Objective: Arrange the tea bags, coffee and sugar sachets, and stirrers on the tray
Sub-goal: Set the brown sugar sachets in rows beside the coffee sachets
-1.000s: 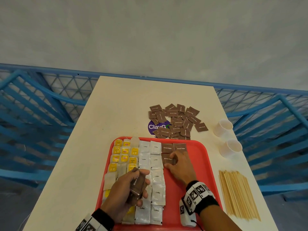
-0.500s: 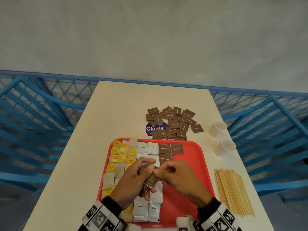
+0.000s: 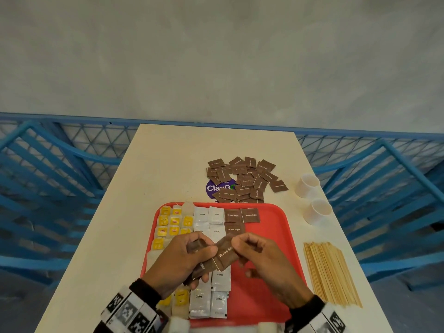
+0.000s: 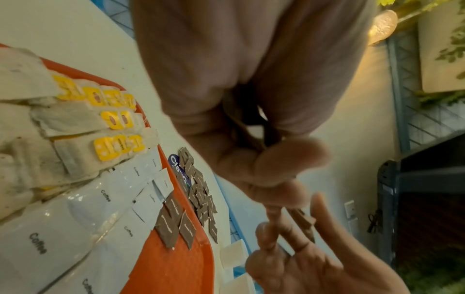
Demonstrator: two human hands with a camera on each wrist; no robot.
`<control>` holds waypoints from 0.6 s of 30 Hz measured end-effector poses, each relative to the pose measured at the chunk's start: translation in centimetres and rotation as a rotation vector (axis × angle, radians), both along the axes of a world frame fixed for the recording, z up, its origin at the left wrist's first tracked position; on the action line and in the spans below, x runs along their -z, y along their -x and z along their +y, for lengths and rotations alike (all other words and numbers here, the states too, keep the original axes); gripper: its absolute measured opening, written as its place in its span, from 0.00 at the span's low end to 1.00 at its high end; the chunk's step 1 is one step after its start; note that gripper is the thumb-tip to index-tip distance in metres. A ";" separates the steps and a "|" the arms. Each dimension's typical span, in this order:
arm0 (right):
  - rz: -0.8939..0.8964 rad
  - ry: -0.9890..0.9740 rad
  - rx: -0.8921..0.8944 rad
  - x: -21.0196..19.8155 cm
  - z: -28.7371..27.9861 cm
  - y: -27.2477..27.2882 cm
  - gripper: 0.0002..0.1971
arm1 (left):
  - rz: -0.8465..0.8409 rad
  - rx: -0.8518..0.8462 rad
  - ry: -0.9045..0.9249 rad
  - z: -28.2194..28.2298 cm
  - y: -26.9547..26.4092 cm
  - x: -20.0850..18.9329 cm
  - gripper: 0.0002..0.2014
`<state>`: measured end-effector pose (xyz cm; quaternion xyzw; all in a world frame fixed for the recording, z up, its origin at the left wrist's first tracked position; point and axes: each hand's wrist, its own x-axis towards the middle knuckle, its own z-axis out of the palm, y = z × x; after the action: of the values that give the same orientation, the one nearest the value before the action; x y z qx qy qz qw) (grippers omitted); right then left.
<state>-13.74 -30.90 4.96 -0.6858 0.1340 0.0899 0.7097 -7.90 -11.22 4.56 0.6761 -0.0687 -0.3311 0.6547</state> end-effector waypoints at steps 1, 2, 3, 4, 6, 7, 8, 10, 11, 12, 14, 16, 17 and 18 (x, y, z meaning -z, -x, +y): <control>-0.017 0.028 0.022 0.1 0.1 -0.3 0.10 | -0.022 0.015 -0.020 -0.2 0.0 -0.1 0.11; -0.030 0.036 0.050 0.2 0.3 -0.5 0.10 | -0.038 0.019 -0.033 -0.3 0.0 -0.1 0.10; -0.036 0.026 0.076 0.3 0.4 -0.7 0.09 | -0.047 0.013 -0.039 -0.4 0.0 -0.1 0.11; -0.033 0.002 0.105 0.4 0.6 -0.7 0.09 | -0.048 0.003 -0.037 -0.4 0.1 -0.1 0.11; -0.022 -0.045 0.163 0.5 0.9 -0.7 0.08 | -0.037 -0.007 -0.032 -0.5 0.2 -0.1 0.13; -0.010 -0.057 0.185 0.7 0.9 -0.7 0.08 | -0.032 0.003 -0.039 -0.6 0.3 0.0 0.14; 0.010 -0.072 0.198 0.9 1.0 -0.6 0.09 | -0.034 0.019 -0.047 -0.7 0.5 0.2 0.14; 0.068 -0.157 0.201 1.2 0.9 -0.5 0.12 | -0.040 0.048 -0.049 -0.8 0.6 0.6 0.13; 0.100 -0.212 0.206 1.4 0.9 -0.5 0.12 | -0.040 0.058 -0.048 -0.9 0.6 0.8 0.12; 0.126 -0.249 0.212 1.5 0.8 -0.3 0.12 | -0.037 0.063 -0.049 -1.0 0.5 1.0 0.11; 0.139 -0.228 0.210 1.9 0.3 0.0 0.11 | -0.027 0.065 -0.057 -1.1 0.2 1.5 0.10; 0.123 -0.137 0.163 2.3 -0.5 0.4 0.09 | -0.021 0.063 -0.062 -1.2 -0.2 1.9 0.09; 0.118 -0.073 0.139 2.5 -0.9 0.5 0.08 | -0.020 0.065 -0.069 -1.2 -0.4 2.1 0.09; 0.119 -0.013 0.127 2.7 -1.5 0.5 0.07 | -0.019 0.066 -0.078 -1.2 -0.6 2.3 0.10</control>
<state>-14.20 -32.35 2.26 -0.6648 0.2184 0.0861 0.7091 -7.30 -12.44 2.28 0.7016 -0.0843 -0.3484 0.6158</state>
